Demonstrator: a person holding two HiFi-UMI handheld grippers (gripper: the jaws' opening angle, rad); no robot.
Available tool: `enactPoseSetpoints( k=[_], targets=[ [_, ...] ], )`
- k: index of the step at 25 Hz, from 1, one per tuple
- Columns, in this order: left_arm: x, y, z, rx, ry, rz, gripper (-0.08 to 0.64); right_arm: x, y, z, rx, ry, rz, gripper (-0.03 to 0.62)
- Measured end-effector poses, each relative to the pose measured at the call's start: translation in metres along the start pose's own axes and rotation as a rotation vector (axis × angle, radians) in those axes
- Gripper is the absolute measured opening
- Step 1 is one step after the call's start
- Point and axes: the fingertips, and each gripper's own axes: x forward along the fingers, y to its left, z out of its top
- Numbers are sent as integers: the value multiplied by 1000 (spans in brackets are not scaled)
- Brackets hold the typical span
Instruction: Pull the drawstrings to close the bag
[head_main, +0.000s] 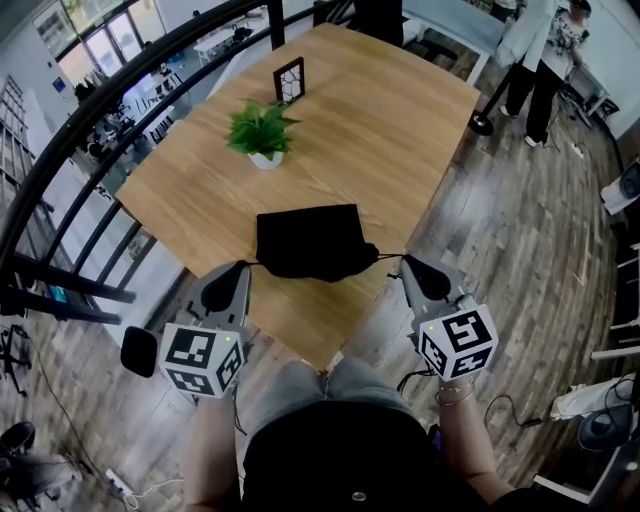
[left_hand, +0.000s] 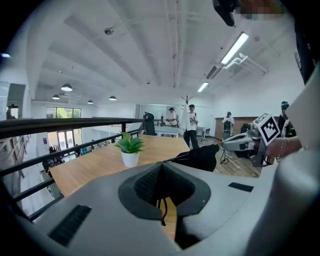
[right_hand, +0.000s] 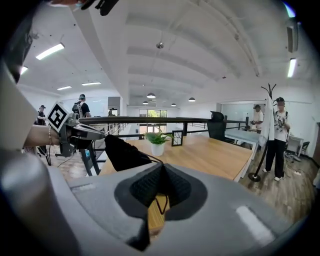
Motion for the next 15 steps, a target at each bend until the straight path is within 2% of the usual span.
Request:
enactPoseSetpoints(
  k=[15],
  targets=[
    [-9, 7, 29, -36, -96, 38, 15, -20, -18, 29, 14, -90, -58, 3]
  ],
)
